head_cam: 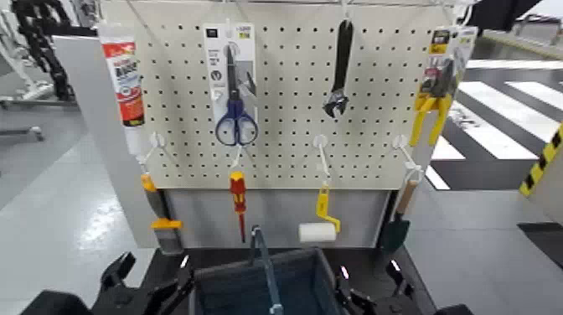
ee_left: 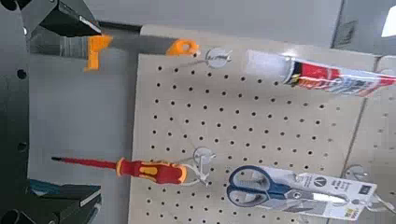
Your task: Place the crate on the table.
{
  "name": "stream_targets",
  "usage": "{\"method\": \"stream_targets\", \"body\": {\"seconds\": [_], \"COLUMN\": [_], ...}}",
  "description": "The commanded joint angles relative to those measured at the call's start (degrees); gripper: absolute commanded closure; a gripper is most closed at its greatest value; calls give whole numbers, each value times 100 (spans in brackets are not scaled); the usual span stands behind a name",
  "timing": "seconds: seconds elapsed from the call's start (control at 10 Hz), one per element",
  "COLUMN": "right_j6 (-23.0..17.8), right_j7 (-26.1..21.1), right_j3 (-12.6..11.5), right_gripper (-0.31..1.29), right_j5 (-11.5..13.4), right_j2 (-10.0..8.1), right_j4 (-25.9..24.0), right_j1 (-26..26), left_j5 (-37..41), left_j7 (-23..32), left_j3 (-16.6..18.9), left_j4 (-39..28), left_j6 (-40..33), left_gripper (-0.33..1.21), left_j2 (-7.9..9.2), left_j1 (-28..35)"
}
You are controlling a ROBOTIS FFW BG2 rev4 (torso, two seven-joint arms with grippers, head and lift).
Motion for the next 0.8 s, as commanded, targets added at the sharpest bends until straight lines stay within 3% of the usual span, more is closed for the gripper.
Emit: {"method": "stream_targets", "body": {"seconds": [0.1,0.3,0.8], "right_j6": [35,52,79], "right_j7": [-9,-9,-9], "right_j3": [-47,-91,-91], "right_gripper": [15,15,15], "right_j5": [83,179,188], "right_j2": [13,31,22], "right_j4": [-74,-145,-153], "right_j1": [34,78,78], "left_j5": [-589,-695,-721], "left_j7": [538,1066,1215], "left_j3": [-93,-287,-375], "left_j4": [239,362,424], "left_j6": [-662,-864,-979], "left_gripper": [11,11,11], "left_j2": [-129,-120,-94], "left_j1": [298,447,430]}}
